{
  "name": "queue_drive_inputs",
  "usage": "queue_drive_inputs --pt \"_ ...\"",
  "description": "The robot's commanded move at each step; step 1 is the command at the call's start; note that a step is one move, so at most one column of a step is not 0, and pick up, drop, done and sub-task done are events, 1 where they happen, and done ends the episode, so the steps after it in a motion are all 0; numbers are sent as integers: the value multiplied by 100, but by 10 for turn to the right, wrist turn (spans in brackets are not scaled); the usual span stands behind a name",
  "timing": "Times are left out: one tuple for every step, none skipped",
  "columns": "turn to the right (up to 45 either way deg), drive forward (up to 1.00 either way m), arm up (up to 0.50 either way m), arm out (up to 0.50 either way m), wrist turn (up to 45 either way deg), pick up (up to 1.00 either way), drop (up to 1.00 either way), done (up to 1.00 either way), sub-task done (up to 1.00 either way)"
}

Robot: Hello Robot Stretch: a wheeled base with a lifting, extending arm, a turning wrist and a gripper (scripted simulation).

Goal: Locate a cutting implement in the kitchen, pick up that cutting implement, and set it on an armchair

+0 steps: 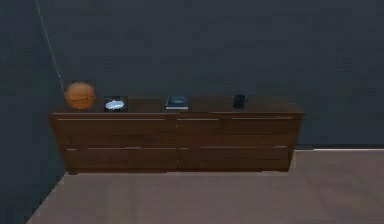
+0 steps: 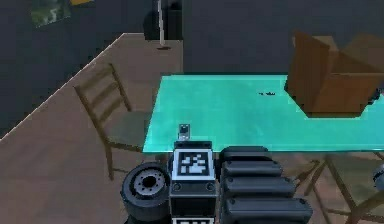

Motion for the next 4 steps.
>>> queue_drive_inputs --pt "420 0 0 0 0 0 0 0 0" --pt "0 100 0 0 0 0 0 0 0" --pt "60 0 0 0 0 0 0 0 0" --pt "0 35 0 0 0 0 0 0 0"
